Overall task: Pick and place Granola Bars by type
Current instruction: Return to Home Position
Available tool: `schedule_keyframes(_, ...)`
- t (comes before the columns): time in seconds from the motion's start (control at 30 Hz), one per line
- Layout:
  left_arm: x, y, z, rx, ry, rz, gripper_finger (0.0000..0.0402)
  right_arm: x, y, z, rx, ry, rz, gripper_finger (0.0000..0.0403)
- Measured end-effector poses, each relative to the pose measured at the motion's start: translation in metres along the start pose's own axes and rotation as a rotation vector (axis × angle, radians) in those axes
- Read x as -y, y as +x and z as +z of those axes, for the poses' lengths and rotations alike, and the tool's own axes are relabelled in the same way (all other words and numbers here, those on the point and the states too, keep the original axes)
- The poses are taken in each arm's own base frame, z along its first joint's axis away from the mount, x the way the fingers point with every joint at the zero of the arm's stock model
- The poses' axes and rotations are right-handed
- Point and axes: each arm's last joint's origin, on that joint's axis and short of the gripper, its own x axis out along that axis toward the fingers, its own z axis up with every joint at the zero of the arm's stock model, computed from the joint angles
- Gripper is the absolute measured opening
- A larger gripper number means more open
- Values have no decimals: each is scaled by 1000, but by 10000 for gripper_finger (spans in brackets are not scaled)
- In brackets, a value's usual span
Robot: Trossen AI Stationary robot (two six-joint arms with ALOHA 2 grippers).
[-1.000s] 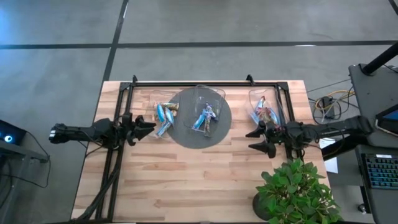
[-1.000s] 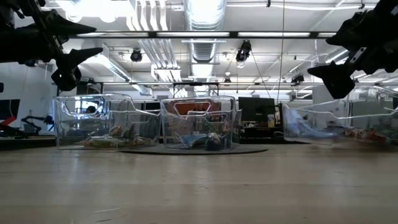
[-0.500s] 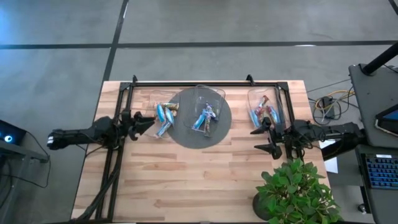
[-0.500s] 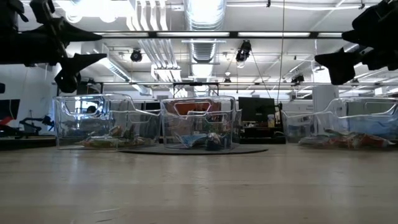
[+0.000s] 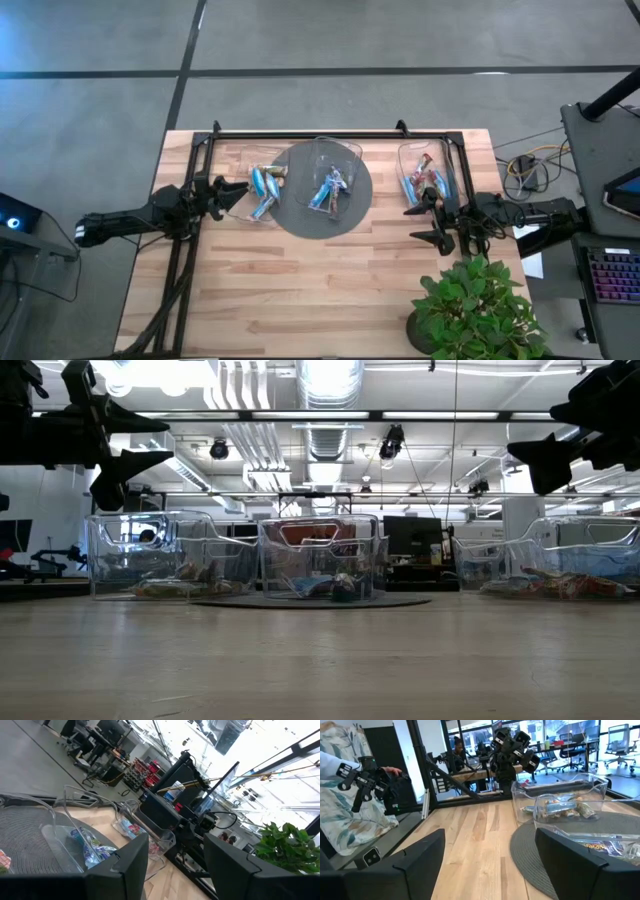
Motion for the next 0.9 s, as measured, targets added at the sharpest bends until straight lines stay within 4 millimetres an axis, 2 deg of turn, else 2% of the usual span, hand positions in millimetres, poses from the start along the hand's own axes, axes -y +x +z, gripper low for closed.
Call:
schedule_keyframes(0.27, 0, 0, 0, 2, 1, 3, 172, 0, 0, 0, 0, 0, 1, 309)
schedule_keyframes(0.67, -1, 0, -1, -8, 3, 11, 172, 0, 0, 0, 0, 0, 3, 297)
schedule_keyframes(0.9, -6, -1, -8, -86, 22, 55, 172, 0, 0, 0, 0, -1, 4, 304)
